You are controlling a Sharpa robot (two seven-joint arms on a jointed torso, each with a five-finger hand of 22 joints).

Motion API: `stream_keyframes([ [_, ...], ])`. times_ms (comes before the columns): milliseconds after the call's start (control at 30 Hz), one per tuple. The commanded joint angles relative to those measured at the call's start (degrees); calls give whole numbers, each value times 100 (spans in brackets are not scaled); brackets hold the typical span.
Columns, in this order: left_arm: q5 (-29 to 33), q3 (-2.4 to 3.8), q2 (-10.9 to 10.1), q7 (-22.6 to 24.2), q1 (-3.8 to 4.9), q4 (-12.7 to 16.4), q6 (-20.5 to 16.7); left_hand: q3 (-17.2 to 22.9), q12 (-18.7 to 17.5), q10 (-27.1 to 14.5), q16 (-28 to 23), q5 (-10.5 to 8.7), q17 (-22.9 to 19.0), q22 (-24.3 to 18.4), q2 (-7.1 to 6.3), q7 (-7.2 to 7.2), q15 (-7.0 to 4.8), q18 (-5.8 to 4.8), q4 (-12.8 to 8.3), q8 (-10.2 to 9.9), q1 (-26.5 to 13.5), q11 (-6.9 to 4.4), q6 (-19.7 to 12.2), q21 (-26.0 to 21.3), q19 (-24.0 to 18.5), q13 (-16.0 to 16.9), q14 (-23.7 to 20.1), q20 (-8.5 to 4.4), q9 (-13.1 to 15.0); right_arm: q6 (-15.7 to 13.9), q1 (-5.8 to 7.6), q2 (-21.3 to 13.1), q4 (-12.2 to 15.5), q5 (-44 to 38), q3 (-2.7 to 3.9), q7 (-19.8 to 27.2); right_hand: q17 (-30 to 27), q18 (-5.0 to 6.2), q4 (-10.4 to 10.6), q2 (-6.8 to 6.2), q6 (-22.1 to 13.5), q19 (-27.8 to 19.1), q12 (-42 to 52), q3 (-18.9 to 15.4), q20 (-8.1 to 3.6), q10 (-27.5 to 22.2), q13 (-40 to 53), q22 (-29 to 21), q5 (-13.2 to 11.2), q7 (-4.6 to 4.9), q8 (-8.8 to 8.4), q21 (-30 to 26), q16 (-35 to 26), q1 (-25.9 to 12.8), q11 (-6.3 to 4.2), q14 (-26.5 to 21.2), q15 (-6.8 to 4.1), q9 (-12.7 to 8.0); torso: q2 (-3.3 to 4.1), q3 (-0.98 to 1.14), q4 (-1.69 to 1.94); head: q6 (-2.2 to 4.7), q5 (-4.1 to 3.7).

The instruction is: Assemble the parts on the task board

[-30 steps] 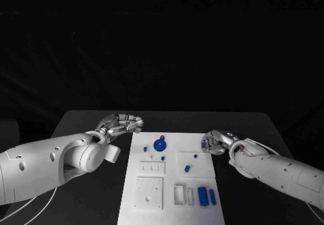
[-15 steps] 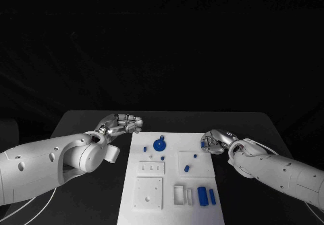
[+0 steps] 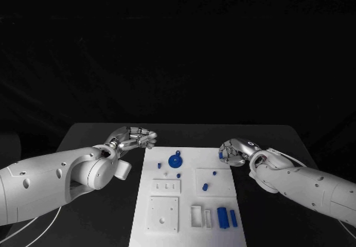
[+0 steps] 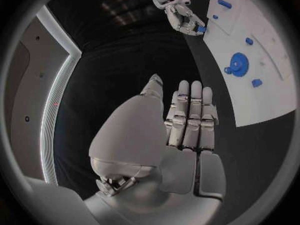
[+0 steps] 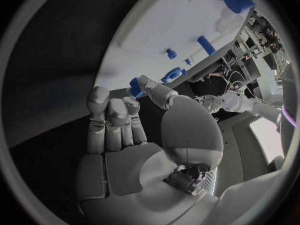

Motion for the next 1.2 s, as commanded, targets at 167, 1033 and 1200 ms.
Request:
stream_keyframes([
  [167,-667,5,146,-583,4,-185,236,-97,212,542,420,-32,232,150,-41,-113,-260,115,0,58,-426,-238,267,374,375,202,423,-233,2,422,235,-36,497,-702,24,-713,13,393,25,22,189,24,6,40,-29,9,-7,89,-31,147,31,43,-10,-35,-40,-1,-59,46,-54,-1,-20,37,25],
  [1033,-1633,-27,436,-2248,3,-236,794,-7,386,812,975,-157,557,125,-127,-212,-482,34,5,-91,-1426,-380,485,968,452,760,527,-504,-11,740,461,590,1725,-1442,20,-1734,37,393,32,-60,196,49,9,84,-37,9,0,81,-31,134,35,52,-9,-44,-54,6,-70,77,-301,-21,-74,-78,324],
  [1200,-1740,-28,456,-2402,3,-182,1021,-35,325,691,922,-153,534,116,-186,-196,-426,22,10,-92,-1592,-347,515,946,350,773,407,-455,-18,772,461,720,1736,-1455,12,-1777,39,393,21,-76,195,50,10,86,-36,9,1,81,-31,133,35,53,-10,-38,-54,7,-70,81,-297,-24,-82,-70,333],
])
